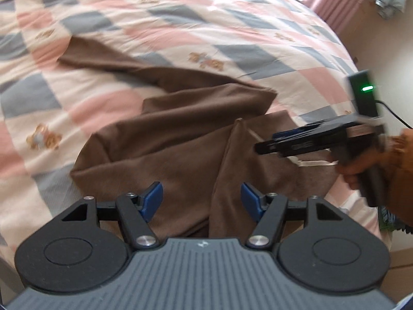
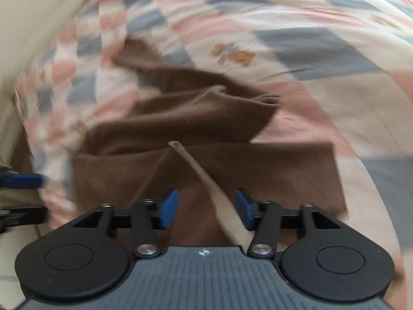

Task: Fold clothes

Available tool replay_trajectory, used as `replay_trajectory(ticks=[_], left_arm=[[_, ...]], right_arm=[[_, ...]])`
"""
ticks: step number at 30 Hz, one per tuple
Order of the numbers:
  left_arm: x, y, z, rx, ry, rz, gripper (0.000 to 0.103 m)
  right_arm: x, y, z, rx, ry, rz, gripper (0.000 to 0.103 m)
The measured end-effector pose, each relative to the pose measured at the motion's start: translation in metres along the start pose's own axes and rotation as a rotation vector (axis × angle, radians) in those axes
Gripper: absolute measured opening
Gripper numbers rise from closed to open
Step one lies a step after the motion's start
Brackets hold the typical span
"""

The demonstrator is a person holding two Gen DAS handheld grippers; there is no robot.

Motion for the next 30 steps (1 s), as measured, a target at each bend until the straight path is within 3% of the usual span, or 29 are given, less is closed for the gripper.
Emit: replay_trajectory(ticks=[1,3,4,7,9,11,14,17,20,23,27,28,29,30], left_arm=[[0.003,-0.002,-0.001,0.009,0.004,-0.014,0.062],[0.011,-0.004,-0.002,0.019,0.022,-0.031,0.062],[0.013,-0.004,-0.003,0.019,0.029,-0.038,0.062],[0.018,-0.004,-0.005,0.026,0.032,-0.049,0.062],[0.014,0.000,-0.002,0.030,0.020,-0.038,0.062],[0.005,0.005,0.003,0.035,-0.001,-0.016,0.062],[-0.024,0.013,0.019,0.054,-0.036,0.085,0.062],[-0.071,0.018,0.044,0.076,-0.037,0.278,0.062],[-0.126,0.018,0.075,0.059,0.001,0.541,0.055],[-0.172,0.013,0.107,0.001,0.064,0.793,0.051],[-0.198,0.015,0.152,-0.015,0.125,0.881,0.051],[-0.198,0.014,0.162,-0.004,0.149,0.882,0.044],[-0.195,0.014,0.170,0.012,0.164,0.867,0.020],[-0.192,0.014,0.177,0.028,0.180,0.852,0.009]], right_arm=[[0.000,0.001,0.017,0.031,-0.009,-0.018,0.058],[0.003,-0.008,0.031,0.069,0.046,-0.027,0.030],[0.005,-0.013,0.037,0.087,0.076,-0.031,0.011],[0.017,-0.047,0.004,0.046,0.174,-0.073,0.008],[0.021,-0.081,-0.024,0.030,0.241,-0.077,0.008],[0.020,-0.122,-0.049,0.040,0.256,-0.076,0.008],[0.010,-0.188,-0.072,0.100,0.217,-0.003,0.008],[-0.003,-0.253,-0.077,0.195,0.130,0.082,0.009],[-0.015,-0.301,-0.082,0.249,0.043,0.192,0.027],[-0.027,-0.328,-0.097,0.200,-0.044,0.304,0.046],[-0.047,-0.345,-0.118,0.108,-0.093,0.458,0.050],[-0.050,-0.346,-0.122,0.095,-0.099,0.485,0.050],[-0.053,-0.347,-0.126,0.082,-0.104,0.512,0.052],[-0.053,-0.345,-0.128,0.070,-0.106,0.531,0.053]])
Point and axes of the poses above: each gripper's, at about its wrist camera, not at the fingertips, and z roughly the way its jaws point, x to its left, y to its top, the point moved 3 cm from there along z, roughly the way its jaws point, and after that the axes turned 8 degrees about z, right-handed, at the moved point
